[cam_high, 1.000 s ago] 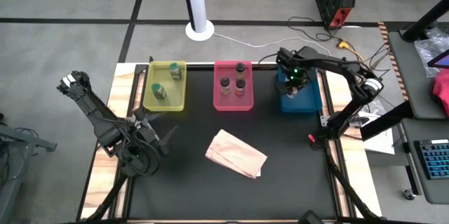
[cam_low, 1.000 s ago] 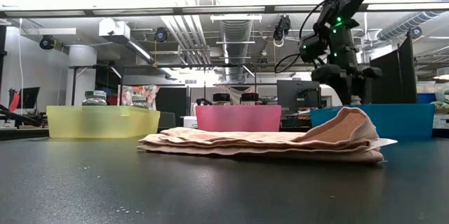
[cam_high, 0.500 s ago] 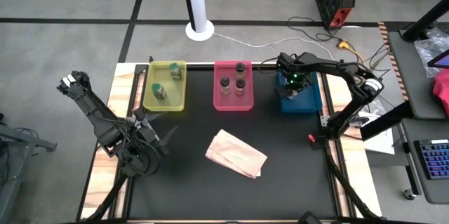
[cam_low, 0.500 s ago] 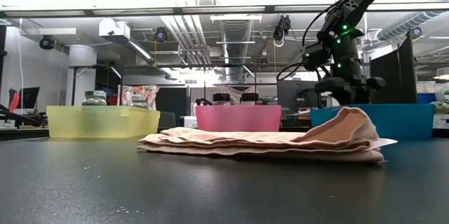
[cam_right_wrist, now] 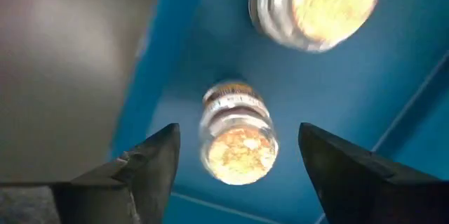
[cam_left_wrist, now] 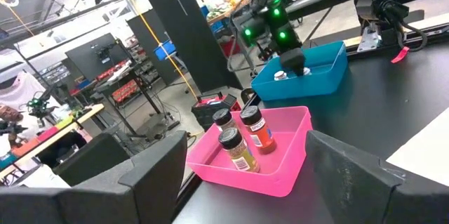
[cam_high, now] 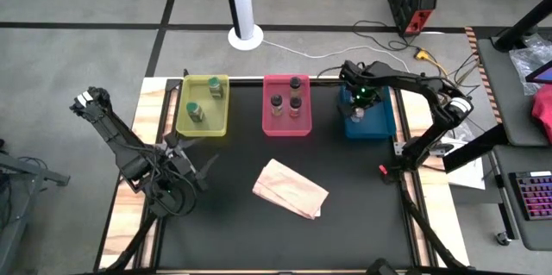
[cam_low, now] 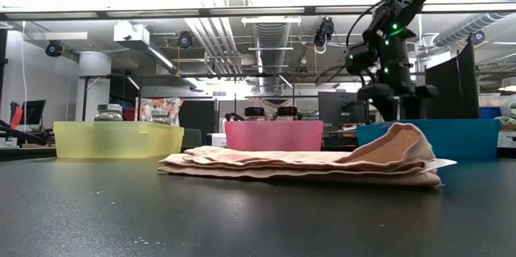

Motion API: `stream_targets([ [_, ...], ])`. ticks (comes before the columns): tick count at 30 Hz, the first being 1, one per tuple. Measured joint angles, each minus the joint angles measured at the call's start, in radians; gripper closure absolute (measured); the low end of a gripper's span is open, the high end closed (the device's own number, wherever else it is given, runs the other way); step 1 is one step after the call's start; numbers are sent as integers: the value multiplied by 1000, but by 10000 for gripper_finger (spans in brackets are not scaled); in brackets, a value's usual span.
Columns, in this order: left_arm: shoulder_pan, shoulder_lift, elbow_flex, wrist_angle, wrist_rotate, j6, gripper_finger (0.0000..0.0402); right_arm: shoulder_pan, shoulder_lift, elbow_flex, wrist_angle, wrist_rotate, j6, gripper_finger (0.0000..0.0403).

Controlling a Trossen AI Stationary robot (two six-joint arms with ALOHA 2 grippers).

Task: Sort spices by type
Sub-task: Return to Home Position

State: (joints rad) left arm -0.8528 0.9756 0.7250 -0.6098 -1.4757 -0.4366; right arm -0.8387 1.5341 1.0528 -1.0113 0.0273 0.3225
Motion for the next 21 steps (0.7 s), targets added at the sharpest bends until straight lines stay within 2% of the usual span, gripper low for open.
stream_targets([
  [6,0,0,0,0,0,2,127,0,-62,117,-63,0,-1,119],
  [11,-1,0,0,1,1,3,127,35,-206,164,-7,2,15,134],
  [15,-1,5,0,35,61,-127,127,167,-384,86,265,6,-39,146],
  [21,11,59,-1,195,82,-33,127,544,-599,-144,811,-12,-196,156],
])
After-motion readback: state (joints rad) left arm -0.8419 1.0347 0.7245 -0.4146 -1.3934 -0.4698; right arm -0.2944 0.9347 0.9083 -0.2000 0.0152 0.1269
